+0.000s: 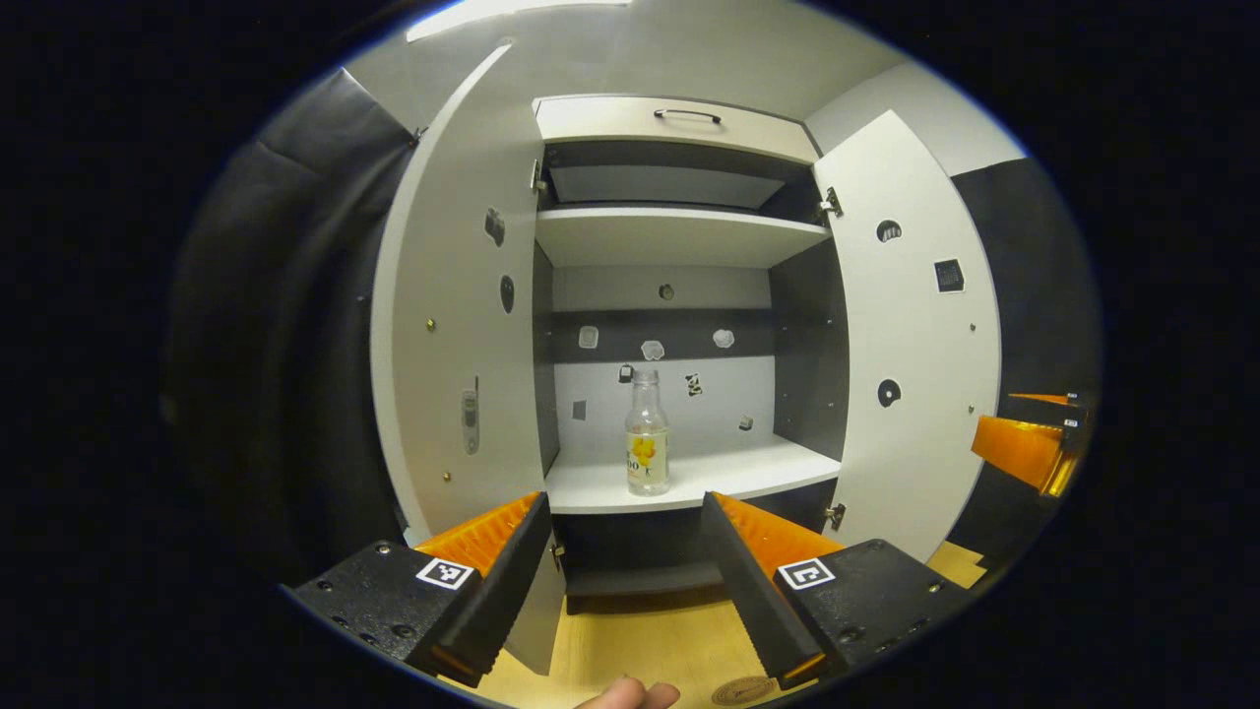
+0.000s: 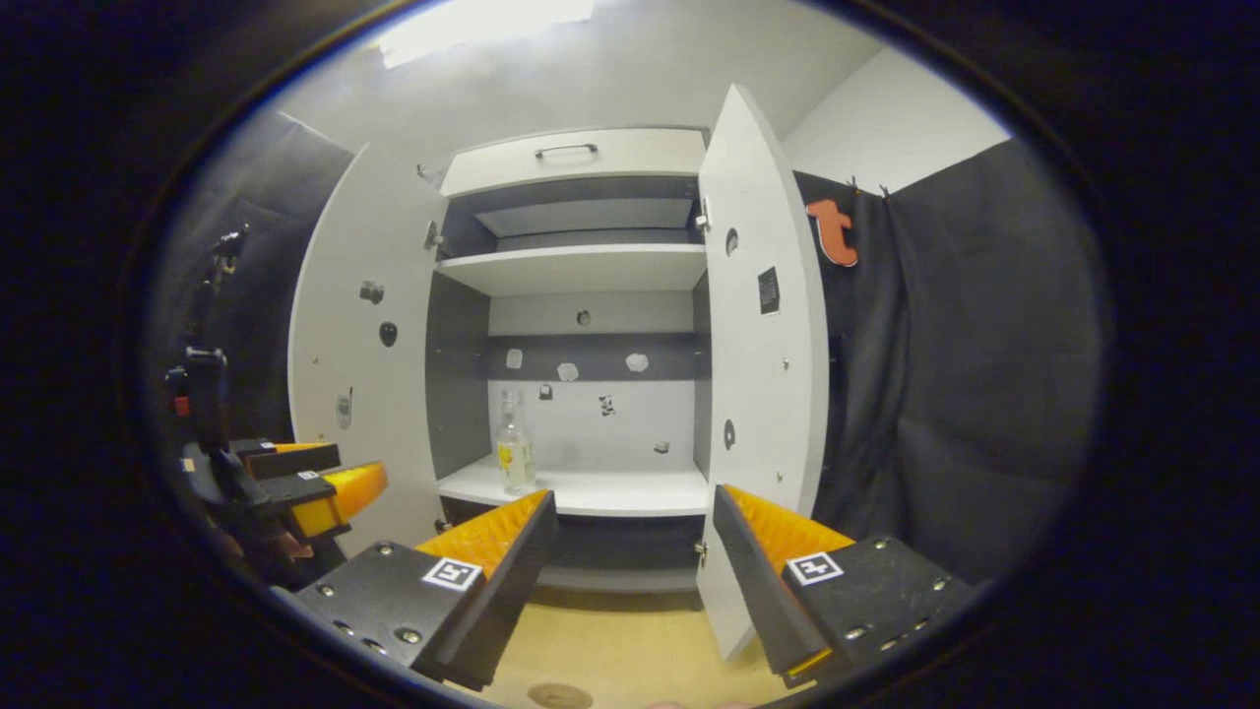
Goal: Grasp the bottle in the cabinet with the left hand and place it on the coaster, then close the right door with the right hand and the left door with the left hand.
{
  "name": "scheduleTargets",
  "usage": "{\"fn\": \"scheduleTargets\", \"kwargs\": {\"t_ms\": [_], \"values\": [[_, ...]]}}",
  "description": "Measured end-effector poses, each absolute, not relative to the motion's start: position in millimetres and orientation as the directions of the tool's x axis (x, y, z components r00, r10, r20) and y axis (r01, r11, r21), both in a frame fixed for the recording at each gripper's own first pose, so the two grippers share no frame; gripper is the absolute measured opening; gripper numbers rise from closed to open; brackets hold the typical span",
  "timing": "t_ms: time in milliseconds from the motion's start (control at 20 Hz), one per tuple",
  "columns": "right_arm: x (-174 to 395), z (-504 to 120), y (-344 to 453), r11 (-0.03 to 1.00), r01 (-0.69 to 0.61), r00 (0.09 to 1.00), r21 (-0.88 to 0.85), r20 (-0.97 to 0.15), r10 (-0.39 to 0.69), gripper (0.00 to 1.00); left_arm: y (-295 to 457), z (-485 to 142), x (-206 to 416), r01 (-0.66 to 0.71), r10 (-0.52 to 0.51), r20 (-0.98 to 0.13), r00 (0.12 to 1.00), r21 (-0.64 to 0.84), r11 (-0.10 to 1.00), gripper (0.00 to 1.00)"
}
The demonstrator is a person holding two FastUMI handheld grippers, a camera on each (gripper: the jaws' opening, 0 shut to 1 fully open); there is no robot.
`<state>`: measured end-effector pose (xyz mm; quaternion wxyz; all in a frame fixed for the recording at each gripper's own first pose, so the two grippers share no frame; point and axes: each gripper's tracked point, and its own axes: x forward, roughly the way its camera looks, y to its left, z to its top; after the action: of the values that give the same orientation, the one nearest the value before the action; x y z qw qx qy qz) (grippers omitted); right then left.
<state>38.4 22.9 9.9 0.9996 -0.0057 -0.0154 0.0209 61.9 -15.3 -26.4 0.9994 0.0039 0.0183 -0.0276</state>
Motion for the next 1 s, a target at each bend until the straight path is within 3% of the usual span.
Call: {"fn": "scheduleTargets", "kwargs": {"t_ms": [350,1000], "values": [[68,10,20,0.999,-0.045,0.998,-0.008,0.038,0.045,0.97,-24,-31,116,0.066,-0.067,-0.046,0.997,-0.028,0.997,0.96],[80,27,10,0.999,-0.034,0.996,-0.002,0.078,0.034,0.97,-43,-44,282,0.059,-0.059,-0.043,0.997,-0.005,0.998,0.96]]}}
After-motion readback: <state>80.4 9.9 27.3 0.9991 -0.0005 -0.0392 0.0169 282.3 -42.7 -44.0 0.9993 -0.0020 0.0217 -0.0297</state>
